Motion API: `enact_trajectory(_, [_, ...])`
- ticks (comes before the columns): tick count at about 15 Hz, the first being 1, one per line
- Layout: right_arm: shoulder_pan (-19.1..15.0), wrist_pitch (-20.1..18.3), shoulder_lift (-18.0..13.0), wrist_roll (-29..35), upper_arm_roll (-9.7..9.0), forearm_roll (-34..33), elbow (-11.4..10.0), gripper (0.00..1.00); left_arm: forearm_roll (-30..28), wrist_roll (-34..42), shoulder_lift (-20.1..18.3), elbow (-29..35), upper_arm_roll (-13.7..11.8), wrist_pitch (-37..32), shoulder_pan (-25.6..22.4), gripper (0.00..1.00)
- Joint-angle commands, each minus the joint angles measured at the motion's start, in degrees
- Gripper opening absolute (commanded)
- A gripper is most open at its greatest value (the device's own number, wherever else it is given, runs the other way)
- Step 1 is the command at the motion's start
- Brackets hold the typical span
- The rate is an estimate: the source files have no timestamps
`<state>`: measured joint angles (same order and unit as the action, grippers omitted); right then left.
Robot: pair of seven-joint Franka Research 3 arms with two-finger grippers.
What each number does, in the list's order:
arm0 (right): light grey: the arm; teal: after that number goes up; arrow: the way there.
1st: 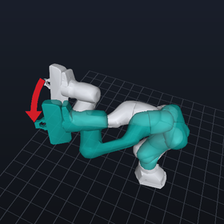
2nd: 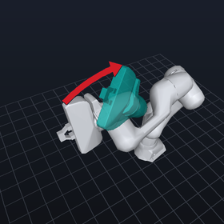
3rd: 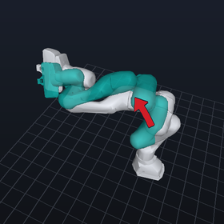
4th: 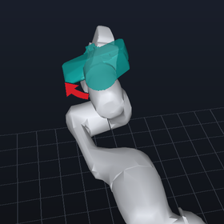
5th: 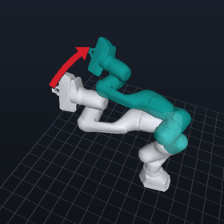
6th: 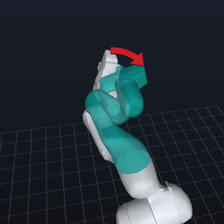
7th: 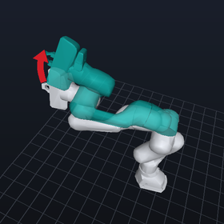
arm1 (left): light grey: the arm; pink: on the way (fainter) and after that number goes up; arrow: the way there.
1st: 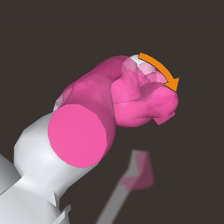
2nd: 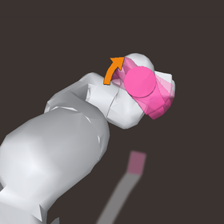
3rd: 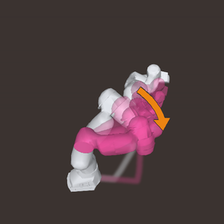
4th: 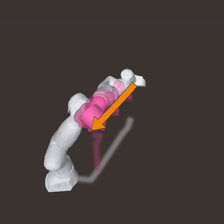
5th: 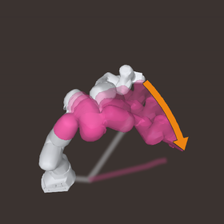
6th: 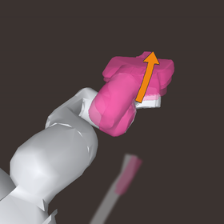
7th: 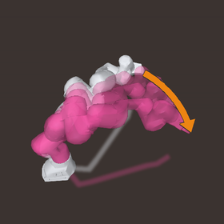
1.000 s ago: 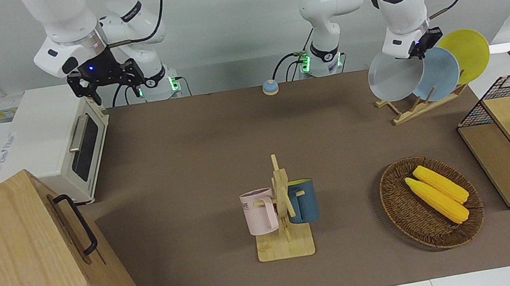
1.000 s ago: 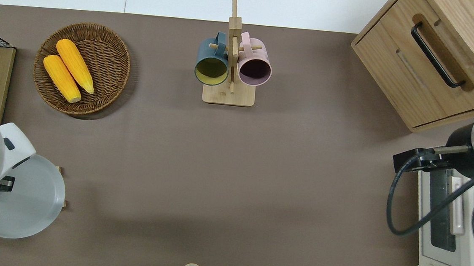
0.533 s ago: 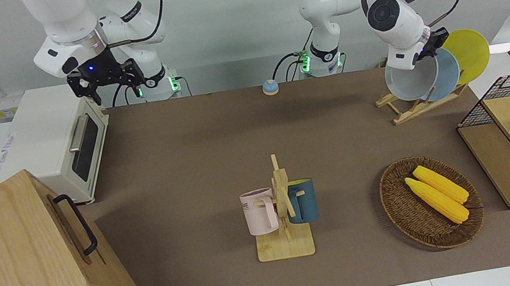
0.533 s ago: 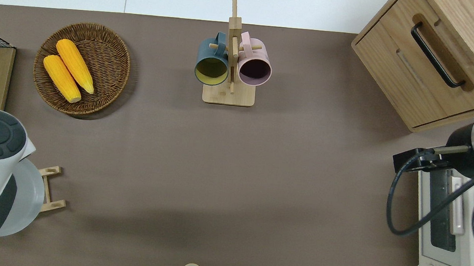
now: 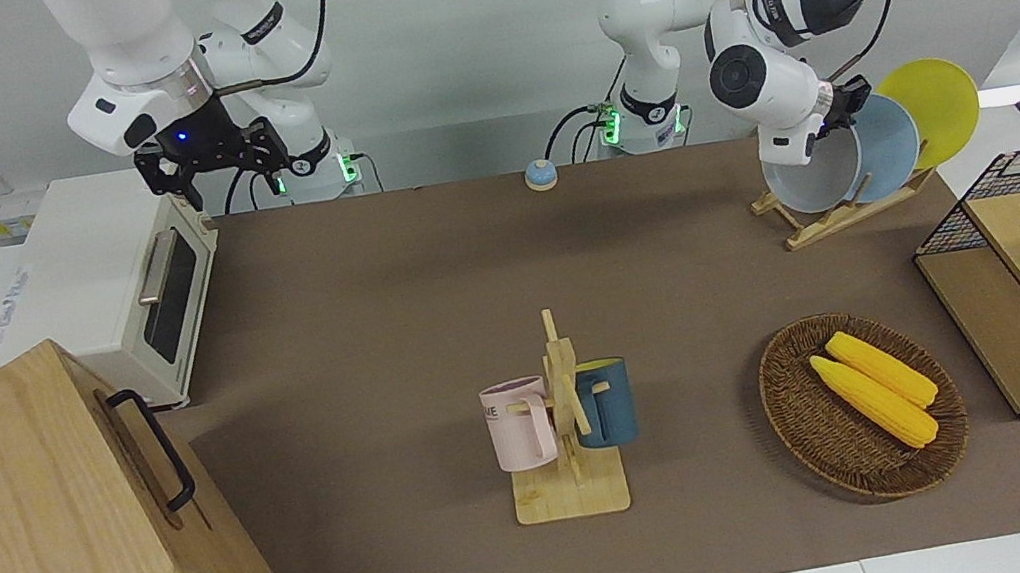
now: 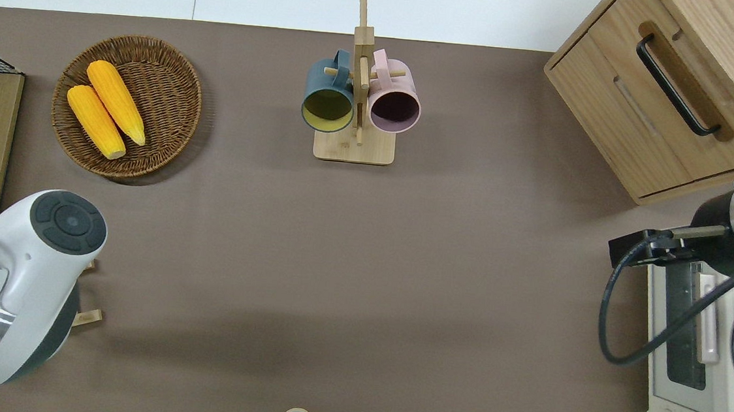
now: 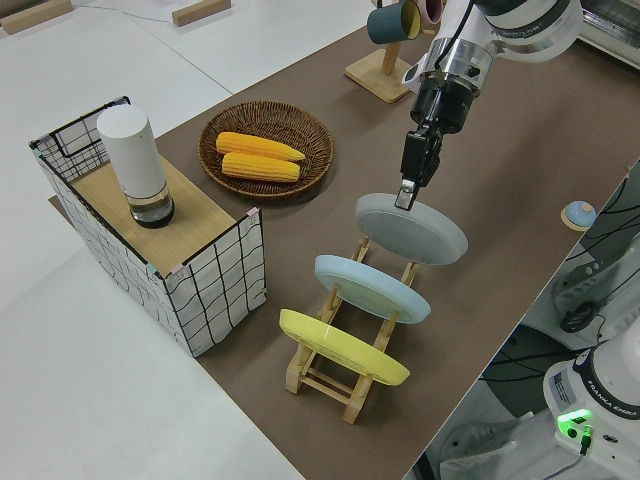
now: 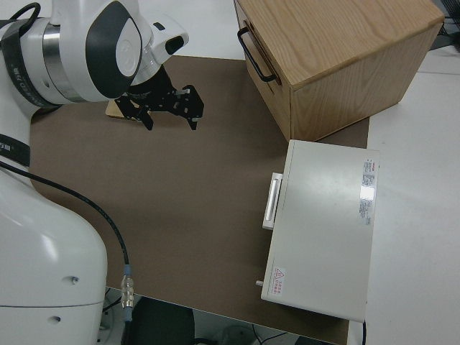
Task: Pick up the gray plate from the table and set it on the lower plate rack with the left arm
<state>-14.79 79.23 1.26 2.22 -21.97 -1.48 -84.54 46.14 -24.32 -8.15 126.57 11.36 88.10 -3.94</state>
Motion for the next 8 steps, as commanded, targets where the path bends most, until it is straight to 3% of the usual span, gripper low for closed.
enact_trajectory(1, [-1.4, -0.7, -0.1, 0.7, -1.23, -0.4, 0.4, 0.983, 1.6, -3.0, 1.6, 0.7, 0.2, -0.7, 0.7, 0.00])
enact_trajectory(8, [-1.4, -0.7, -0.1, 0.7, -1.15, -0.4, 0.4, 0.983, 2.3, -1.9, 2.3, 0.6, 0.2, -0.6, 0.2, 0.00])
